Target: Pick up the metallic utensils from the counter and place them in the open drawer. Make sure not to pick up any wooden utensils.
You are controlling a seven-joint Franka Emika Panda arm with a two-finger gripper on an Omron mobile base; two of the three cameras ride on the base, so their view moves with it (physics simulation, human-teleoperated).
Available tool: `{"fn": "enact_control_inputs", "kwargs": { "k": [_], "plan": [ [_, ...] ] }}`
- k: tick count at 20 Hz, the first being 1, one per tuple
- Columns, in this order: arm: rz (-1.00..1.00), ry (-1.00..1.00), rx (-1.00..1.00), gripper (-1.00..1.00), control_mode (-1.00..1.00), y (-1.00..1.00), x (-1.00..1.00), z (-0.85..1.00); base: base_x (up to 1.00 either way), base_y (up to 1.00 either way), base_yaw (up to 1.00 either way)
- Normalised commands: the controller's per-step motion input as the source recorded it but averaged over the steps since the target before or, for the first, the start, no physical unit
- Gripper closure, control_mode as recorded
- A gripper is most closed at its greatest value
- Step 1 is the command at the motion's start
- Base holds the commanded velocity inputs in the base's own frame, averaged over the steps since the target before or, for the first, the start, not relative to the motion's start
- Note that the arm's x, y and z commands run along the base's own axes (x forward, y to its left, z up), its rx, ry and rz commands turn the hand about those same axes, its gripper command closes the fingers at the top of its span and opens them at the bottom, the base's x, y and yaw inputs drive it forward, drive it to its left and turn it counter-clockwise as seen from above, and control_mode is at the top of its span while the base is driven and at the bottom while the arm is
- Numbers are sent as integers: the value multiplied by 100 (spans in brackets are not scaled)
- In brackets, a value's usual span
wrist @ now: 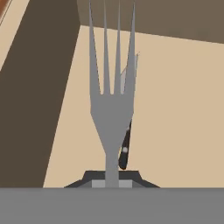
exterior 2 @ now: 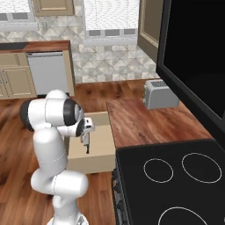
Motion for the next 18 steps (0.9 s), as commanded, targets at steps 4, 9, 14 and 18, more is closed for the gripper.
{"fn": "enact_control_inputs", "kwargs": {
  "k": [4, 9, 14, 18],
  "plan": [
    [0, 6, 0, 100, -100, 17, 0, -21, 0, 0, 0],
    [0, 1, 0, 100, -100, 12, 0, -21, 0, 0, 0],
    [0, 0, 0, 100, -100, 6, 7, -40, 0, 0, 0],
    [0, 0, 0, 100, -100, 3, 4, -39, 0, 0, 0]
  ]
}}
